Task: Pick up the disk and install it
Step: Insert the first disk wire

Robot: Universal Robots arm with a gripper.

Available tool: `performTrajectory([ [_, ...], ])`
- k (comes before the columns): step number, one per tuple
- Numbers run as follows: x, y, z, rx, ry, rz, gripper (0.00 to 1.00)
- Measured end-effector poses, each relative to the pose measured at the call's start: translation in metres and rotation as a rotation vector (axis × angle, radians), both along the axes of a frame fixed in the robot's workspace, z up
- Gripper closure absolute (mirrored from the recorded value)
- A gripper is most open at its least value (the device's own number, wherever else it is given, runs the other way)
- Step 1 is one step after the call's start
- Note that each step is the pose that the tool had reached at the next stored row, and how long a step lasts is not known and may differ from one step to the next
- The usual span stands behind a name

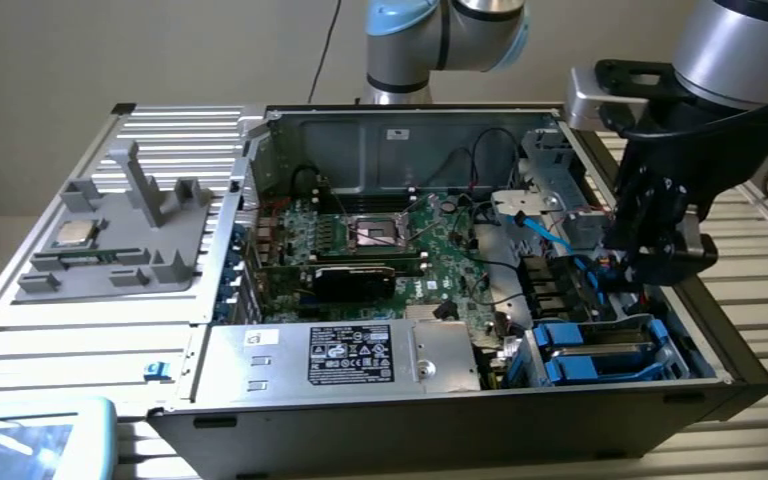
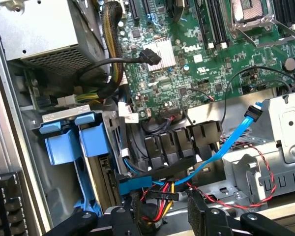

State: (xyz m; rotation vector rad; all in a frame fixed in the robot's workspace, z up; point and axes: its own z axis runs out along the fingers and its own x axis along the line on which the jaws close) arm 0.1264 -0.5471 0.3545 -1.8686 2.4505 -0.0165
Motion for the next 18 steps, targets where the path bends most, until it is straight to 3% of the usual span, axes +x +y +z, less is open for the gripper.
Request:
performTrajectory([
  [3, -0.0021, 0.0008, -0.0017, 0.0003, 0.0039, -0.010, 0.48],
  [15, -0.0035, 0.0014, -0.0055, 0.0000, 0.0040, -0.074, 0.48],
  [17, -0.0035, 0.0014, -0.0064, 0.0003, 0.0040, -0.080, 0.50],
  [18, -0.0035, 0.0014, -0.0066, 0.0001, 0.0040, -0.081, 0.57],
])
